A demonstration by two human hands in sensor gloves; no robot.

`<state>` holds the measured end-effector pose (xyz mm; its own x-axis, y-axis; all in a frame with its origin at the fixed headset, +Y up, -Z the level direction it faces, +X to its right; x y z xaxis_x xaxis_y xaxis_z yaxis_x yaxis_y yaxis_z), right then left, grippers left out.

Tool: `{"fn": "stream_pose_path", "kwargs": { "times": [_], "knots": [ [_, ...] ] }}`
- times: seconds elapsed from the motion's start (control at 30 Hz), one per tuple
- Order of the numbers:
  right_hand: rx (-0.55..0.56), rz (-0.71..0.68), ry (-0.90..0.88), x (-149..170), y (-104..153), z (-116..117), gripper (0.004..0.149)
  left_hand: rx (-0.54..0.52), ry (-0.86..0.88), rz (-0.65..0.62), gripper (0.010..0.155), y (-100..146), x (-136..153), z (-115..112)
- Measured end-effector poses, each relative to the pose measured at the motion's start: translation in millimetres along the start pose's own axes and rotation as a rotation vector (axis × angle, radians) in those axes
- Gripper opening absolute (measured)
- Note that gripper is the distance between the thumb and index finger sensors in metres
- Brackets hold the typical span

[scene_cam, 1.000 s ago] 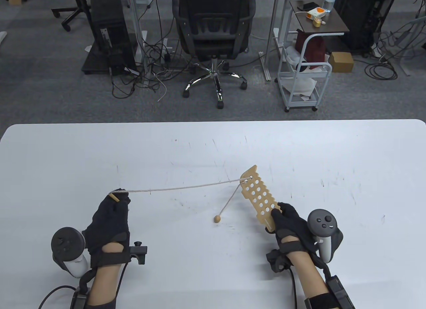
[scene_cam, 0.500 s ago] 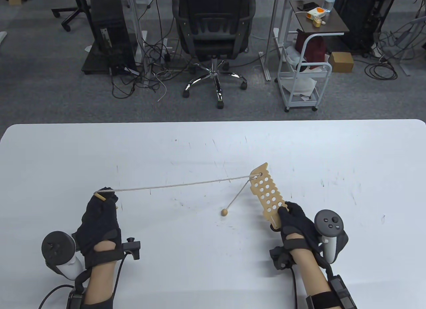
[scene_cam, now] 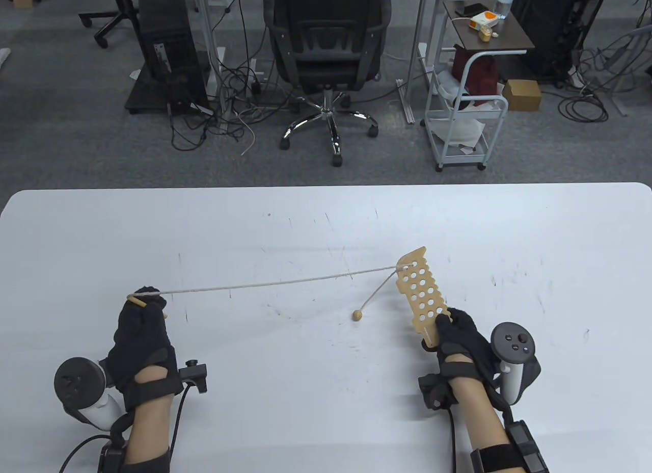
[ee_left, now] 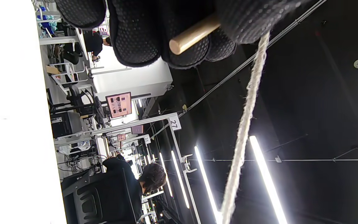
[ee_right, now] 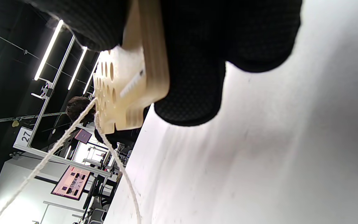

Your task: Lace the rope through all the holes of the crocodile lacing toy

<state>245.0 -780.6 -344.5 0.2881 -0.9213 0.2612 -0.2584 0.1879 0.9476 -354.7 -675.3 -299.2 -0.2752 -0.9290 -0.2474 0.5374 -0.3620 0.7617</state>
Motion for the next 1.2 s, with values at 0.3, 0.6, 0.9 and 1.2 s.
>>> {"fn": "stream_pose_path", "kwargs": {
  "times": [0.3, 0.6, 0.9, 1.2],
  "knots": [
    [0.008, 0.003, -0.004, -0.4, 0.0, -1.7, 0.047, 0.012, 0.028, 0.022, 0.048, 0.2, 2.5, -1.2],
    [-0.015, -0.059, 0.033, -9.8, 4.8, 7.6, 0.047, 0.056, 0.01, -0.016, 0.047, 3.5, -2.4, -9.6],
    [-0.072, -0.15, 0.113, -25.0, 14.2, 24.0, 0.047, 0.186, -0.001, -0.066, 0.056, 11.0, -10.8, -30.9],
    [-0.147, -0.206, 0.133, -33.0, 22.9, 37.6, 0.047, 0.27, -0.016, -0.094, 0.07, 18.9, -13.1, -47.5]
  ]
}}
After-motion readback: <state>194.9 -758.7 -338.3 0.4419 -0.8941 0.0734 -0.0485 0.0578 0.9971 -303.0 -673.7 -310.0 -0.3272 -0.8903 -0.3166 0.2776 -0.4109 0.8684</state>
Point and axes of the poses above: the tracker on the back of each hand, its own x axis roughly to the little-finger side, its own y axis roughly from the fingertips to the wrist, z = x × y, the point moved 2 cm from there along -y, roughly from the wrist to the fingertips, and after that the axes turned 7 degrees about -x, right-handed, at the moved point
